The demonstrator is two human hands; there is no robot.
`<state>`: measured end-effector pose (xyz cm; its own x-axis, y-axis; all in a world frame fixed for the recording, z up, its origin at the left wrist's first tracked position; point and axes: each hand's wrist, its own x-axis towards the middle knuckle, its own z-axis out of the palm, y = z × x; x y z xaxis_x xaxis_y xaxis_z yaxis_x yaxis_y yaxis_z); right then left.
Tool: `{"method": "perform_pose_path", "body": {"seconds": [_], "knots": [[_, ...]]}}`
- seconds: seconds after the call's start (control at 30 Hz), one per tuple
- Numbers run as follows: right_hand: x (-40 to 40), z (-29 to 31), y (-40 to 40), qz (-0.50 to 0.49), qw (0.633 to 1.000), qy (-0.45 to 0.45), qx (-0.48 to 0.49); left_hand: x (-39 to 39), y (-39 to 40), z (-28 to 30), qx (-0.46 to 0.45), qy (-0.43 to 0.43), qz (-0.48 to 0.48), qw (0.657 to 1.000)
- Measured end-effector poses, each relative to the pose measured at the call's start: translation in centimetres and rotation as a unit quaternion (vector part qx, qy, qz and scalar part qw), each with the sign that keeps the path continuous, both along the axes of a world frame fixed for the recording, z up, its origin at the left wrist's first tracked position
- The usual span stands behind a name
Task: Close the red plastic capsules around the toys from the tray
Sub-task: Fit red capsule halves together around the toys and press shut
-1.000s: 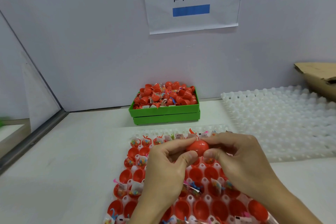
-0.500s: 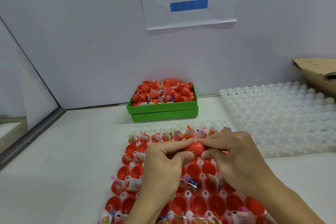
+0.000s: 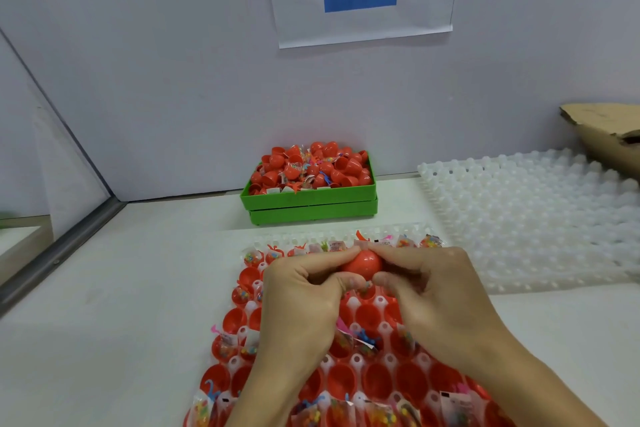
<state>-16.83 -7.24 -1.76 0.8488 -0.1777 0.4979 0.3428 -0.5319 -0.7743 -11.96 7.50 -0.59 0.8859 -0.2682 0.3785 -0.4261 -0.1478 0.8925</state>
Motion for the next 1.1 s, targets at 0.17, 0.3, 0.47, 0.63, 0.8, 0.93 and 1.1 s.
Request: {"method": "perform_pose_path", "body": {"seconds": [0.17, 0.3, 0.47, 0.63, 0.8, 0.93, 1.1], "knots": [[0.1, 0.1, 0.9, 0.036, 0.98, 0.077, 0.179, -0.3, -0.1, 0.0, 0.04, -0.127, 0.022, 0.991], [0.4, 0.1, 0.7, 0.024, 0.964, 0.085, 0.25, -0.3, -0.3, -0.1, 0.071, -0.192, 0.009, 0.979], [0.6, 0.0, 0.7, 0.098, 0.927, 0.069, 0.356, 0.1, 0.2, 0.2, -0.029, -0.004, -0.07, 0.997], [0.6, -0.2, 1.2, 0.154, 0.906, 0.054, 0.391, -0.1, -0.2, 0.0, -0.158, 0.22, -0.164, 0.949], [0.8, -0.6, 1.4, 0.134, 0.918, 0.029, 0.371, -0.4, -0.7, -0.4, -0.195, 0.201, -0.14, 0.95], [0.9, -0.9, 1.6, 0.148, 0.911, 0.027, 0.383, -0.4, -0.9, -0.6, -0.19, 0.176, -0.118, 0.959], [1.0, -0.8, 1.7, 0.149, 0.911, 0.037, 0.384, -0.3, -0.9, -0.6, -0.201, 0.185, -0.112, 0.955]]}}
